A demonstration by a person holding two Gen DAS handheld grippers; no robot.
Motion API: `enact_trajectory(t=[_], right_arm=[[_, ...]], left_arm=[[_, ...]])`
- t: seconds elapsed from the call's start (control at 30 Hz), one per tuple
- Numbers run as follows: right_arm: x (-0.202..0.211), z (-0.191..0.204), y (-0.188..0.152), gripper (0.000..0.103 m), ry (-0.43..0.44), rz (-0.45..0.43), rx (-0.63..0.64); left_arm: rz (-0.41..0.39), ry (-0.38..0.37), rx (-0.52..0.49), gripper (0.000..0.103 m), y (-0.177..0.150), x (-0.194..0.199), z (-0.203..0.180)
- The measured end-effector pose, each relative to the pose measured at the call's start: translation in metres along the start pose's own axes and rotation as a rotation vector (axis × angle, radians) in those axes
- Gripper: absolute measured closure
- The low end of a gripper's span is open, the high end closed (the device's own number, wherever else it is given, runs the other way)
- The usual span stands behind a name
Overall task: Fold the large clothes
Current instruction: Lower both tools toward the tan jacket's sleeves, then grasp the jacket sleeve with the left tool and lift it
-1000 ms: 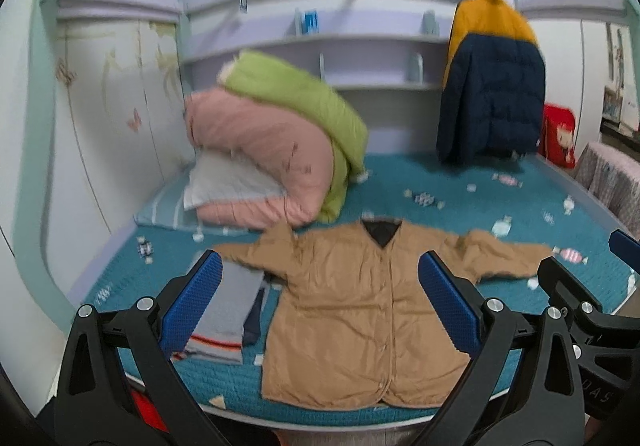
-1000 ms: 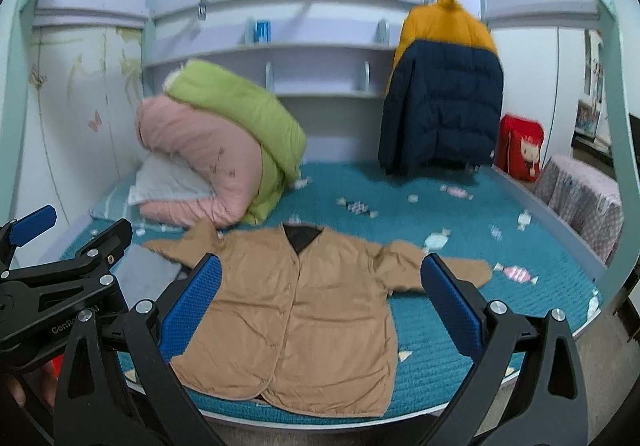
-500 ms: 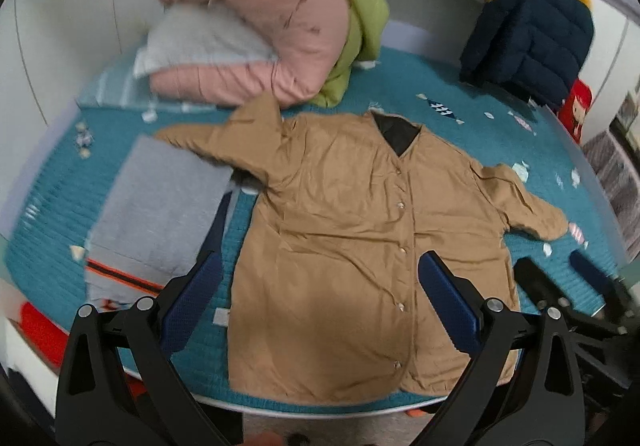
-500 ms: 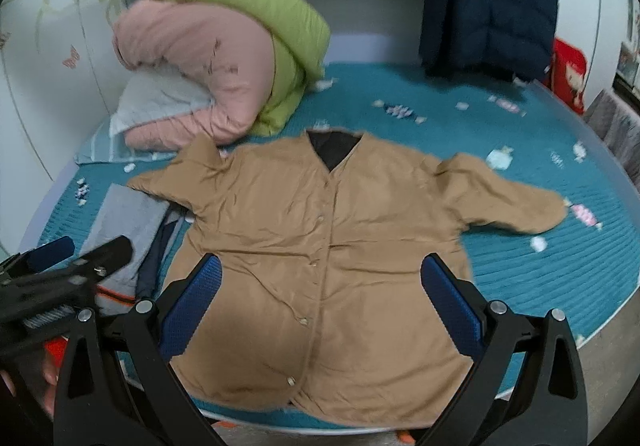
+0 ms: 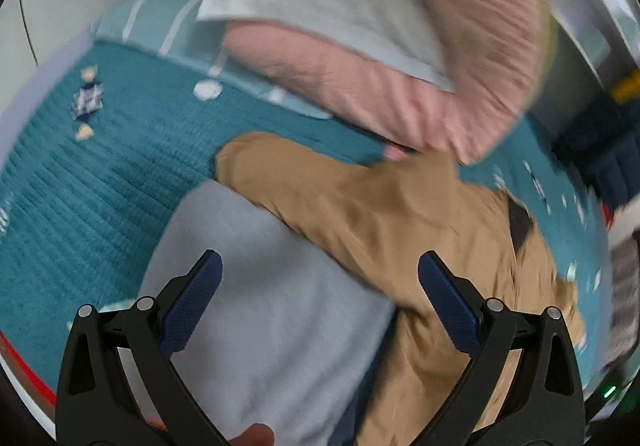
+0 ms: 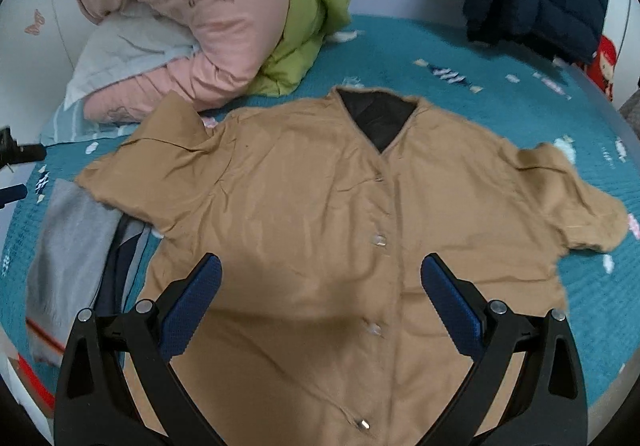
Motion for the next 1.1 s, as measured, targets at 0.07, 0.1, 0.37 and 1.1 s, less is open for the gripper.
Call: enact_trajectory(t=[0.07, 0.1, 0.37, 1.1], right_arm=[[-0.011, 0.006, 0.005, 0.007, 0.001, 0.003, 0.010], [-0.015, 0.009, 0.007, 0.007, 0.001, 0.001, 0.013], [-0.049, 0.015, 0.019, 0.007, 0.016, 0.033, 0.021], [-0.061, 0.012, 0.037, 0.007, 0.052, -0.020, -0.010]], left_arm=[[0.060, -0.026, 0.079, 0.005, 0.023, -0.018, 0.022], [0.090, -0.048, 0.140, 0.005, 0.035, -0.029, 0.036], [0.196, 0.001, 0.237, 0.005, 0.088, -0.067, 0.057], [0.075, 0.123, 0.105, 0.094, 0.093, -0.091, 0.057]])
Point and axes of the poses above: each gripper's, at about its wrist camera, not at the fingertips, and x roughly against the way its jaws point, z to its left, y to its top, the point moved 1 cm from there along -x, roughly the way its jaws point, and after that the axes turned 14 degrees about z, right-handed, at the moved point
